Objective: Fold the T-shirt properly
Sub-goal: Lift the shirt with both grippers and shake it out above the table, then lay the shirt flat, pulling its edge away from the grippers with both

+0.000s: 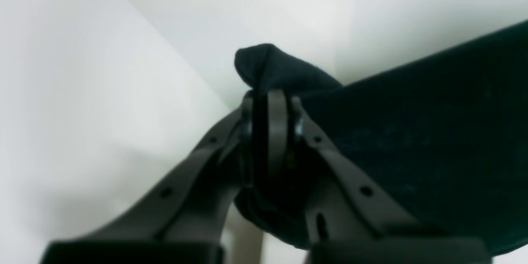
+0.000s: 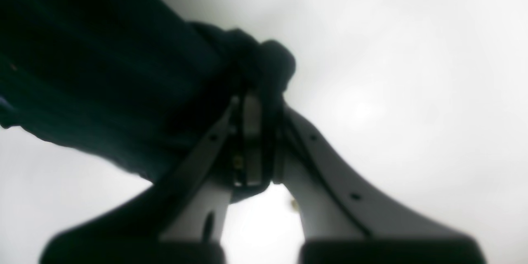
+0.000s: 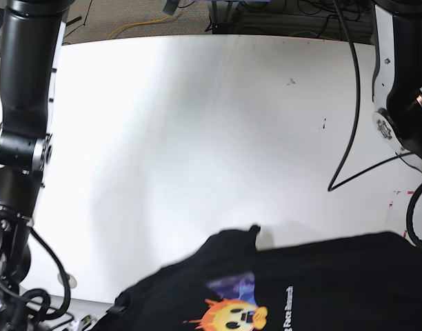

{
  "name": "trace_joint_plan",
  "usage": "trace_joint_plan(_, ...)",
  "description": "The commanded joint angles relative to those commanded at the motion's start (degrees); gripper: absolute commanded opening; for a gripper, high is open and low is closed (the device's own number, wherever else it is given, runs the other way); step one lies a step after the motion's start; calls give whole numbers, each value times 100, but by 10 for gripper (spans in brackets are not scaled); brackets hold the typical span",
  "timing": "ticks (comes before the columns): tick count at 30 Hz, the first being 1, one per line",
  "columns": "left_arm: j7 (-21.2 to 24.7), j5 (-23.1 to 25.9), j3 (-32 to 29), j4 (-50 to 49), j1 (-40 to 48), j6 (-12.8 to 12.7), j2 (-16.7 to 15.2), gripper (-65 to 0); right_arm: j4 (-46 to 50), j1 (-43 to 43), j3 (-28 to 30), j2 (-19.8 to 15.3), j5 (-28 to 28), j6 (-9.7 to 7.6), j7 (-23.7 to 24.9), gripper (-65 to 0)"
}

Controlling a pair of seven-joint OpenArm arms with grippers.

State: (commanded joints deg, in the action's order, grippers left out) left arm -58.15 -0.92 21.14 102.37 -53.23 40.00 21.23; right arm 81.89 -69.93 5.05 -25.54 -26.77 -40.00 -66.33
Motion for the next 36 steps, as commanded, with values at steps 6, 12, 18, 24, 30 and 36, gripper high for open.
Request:
trace_joint_plan(6, 26, -26, 9, 9, 598, 0, -9, -650, 835, 809, -273, -123, 0, 0, -167, -650)
trace_joint_plan(12, 44, -53, 185, 607, 2075, 0, -53, -650, 1785, 2831, -1134, -149, -9, 0, -167, -650)
trace_joint_plan(18, 62, -53, 422, 624, 3587, 0, -325, -650, 2259, 4774, -1934, 281, 0, 0, -132, -650)
trace_joint_plan(24, 466, -35, 774, 615, 5125, 0, -554, -650, 2251, 6312, -2637, 809, 9, 0, -123, -650)
trace_joint_plan(30, 545, -44, 958, 615, 6453, 0, -554, -650, 2251, 7692, -3103, 1020, -9, 0, -132, -650)
trace_joint_plan(36, 853, -44, 1284, 589, 7209, 0, -563, -650, 2251, 8554, -3112, 976, -862, 0, -132, -631)
